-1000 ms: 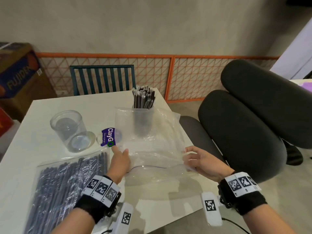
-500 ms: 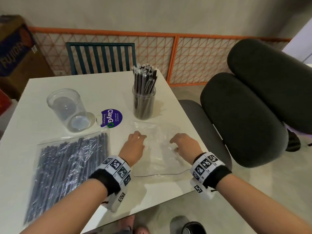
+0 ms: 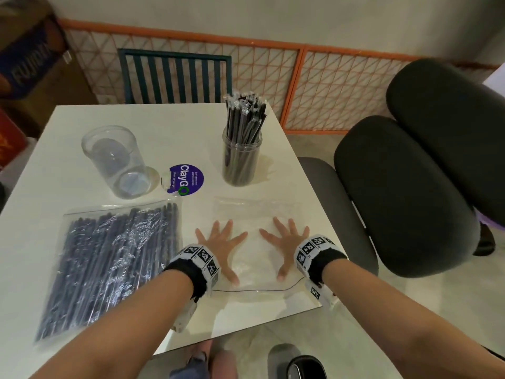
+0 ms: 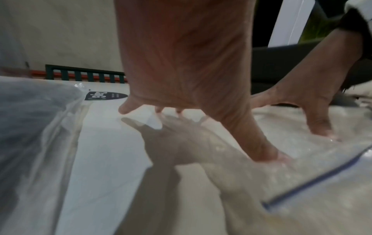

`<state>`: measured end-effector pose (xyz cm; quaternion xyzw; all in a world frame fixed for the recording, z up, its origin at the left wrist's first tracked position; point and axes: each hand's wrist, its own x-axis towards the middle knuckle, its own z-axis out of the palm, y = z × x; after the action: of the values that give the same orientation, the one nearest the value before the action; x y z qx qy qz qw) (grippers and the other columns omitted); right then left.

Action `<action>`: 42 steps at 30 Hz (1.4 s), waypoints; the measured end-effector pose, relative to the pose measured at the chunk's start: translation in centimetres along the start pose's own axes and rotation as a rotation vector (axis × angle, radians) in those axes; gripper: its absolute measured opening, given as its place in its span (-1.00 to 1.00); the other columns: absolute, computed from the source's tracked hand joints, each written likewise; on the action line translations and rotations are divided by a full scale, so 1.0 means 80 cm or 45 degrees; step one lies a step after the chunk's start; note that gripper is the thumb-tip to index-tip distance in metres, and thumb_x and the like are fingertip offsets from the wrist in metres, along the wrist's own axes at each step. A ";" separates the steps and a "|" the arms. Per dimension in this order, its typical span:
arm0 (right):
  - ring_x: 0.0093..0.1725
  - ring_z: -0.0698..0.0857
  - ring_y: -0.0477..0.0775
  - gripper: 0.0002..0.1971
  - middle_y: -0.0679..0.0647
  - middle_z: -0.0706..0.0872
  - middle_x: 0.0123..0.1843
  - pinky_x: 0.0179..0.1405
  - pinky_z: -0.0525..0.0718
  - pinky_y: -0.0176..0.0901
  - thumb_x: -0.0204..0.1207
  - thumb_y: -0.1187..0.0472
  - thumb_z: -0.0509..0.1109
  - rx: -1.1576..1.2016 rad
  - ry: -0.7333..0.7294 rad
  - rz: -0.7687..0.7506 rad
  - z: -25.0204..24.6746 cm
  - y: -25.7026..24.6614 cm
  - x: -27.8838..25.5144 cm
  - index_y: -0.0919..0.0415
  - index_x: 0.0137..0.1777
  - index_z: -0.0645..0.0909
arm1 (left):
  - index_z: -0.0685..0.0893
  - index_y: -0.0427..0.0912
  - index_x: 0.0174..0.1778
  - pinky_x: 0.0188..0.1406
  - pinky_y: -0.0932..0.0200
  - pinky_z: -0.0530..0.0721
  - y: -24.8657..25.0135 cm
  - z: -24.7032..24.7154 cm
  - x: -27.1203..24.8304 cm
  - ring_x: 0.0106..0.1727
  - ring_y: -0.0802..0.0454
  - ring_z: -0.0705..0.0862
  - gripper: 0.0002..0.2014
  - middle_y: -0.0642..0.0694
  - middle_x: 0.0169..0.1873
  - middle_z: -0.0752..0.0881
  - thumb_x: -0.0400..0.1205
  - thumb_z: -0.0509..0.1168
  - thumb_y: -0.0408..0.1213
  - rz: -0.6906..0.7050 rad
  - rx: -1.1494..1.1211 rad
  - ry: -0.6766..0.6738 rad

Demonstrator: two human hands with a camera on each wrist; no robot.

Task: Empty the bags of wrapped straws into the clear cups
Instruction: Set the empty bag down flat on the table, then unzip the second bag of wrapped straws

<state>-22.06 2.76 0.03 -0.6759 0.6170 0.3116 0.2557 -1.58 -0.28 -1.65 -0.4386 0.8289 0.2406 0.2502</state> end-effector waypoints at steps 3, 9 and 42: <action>0.67 -0.11 0.37 -0.01 0.09 -0.02 0.71 0.51 -0.03 0.58 0.35 -0.03 0.54 0.030 0.081 -0.017 -0.041 -0.026 -0.017 -0.09 0.65 -0.03 | 0.03 0.13 0.65 0.56 -0.30 0.10 -0.012 -0.018 -0.021 0.66 -0.12 -0.05 -0.10 -0.07 0.67 0.03 0.46 0.34 0.21 0.059 -0.267 0.306; 0.07 0.69 0.20 -0.54 0.25 0.70 0.15 0.11 0.58 -0.09 0.58 0.08 0.33 0.899 0.461 -0.336 -0.099 -0.141 -0.014 0.24 0.43 0.43 | 0.35 0.01 0.53 0.50 -0.34 0.28 -0.125 -0.016 -0.088 0.57 -0.19 0.19 -0.40 -0.15 0.53 0.33 0.59 0.21 0.13 -0.423 -0.576 0.849; -0.22 0.58 -0.28 -0.67 0.02 0.65 -0.12 -0.26 0.50 -0.67 0.44 0.48 0.43 1.406 0.899 -0.582 -0.145 -0.260 -0.055 0.38 0.20 0.57 | 0.65 -0.20 -0.38 -0.70 0.35 0.40 -0.122 -0.189 -0.247 -0.68 0.11 0.37 -0.52 0.02 -0.67 0.45 0.65 0.12 0.09 -0.138 -1.690 0.627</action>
<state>-0.39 -0.53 10.29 -0.6206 0.5737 -0.3483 0.4055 13.31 -2.47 20.44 -0.5806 0.5169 0.5759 -0.2529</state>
